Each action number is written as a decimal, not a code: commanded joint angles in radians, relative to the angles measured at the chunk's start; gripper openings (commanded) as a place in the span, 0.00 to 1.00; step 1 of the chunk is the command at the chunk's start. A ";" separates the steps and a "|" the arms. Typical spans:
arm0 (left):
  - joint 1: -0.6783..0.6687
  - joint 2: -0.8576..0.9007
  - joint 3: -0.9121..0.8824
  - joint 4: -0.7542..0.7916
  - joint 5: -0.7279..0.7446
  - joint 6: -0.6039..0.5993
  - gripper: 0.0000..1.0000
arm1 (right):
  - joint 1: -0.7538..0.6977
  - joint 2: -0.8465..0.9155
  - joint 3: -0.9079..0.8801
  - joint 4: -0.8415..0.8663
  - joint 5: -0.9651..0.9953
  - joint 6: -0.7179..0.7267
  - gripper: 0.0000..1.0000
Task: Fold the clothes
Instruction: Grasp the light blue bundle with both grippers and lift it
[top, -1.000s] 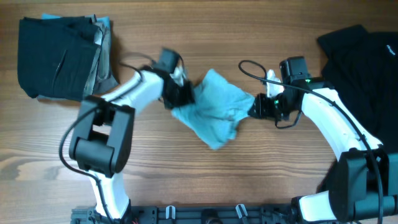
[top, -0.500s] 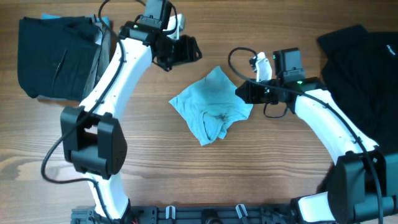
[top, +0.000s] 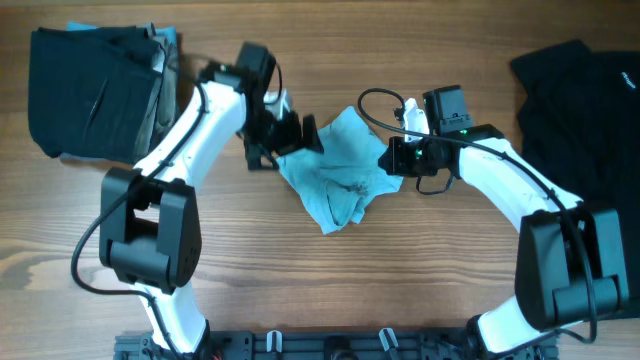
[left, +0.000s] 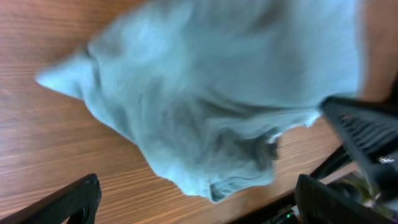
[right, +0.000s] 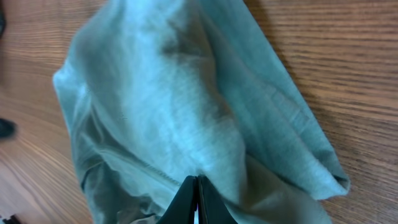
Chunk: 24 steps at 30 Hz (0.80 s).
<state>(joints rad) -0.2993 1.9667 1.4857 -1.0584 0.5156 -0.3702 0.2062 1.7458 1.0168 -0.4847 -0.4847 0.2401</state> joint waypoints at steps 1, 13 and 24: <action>-0.001 -0.018 -0.144 0.085 0.090 -0.092 1.00 | -0.001 0.037 -0.010 0.005 0.014 0.033 0.04; -0.119 0.001 -0.446 0.604 0.146 -0.441 1.00 | 0.000 0.082 -0.010 0.027 0.013 0.074 0.04; -0.180 0.014 -0.506 0.730 0.021 -0.602 0.36 | 0.000 0.082 -0.010 0.018 -0.007 0.074 0.04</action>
<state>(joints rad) -0.4709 1.9240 1.0214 -0.3176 0.6701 -0.9340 0.2062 1.8145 1.0161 -0.4629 -0.4774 0.3035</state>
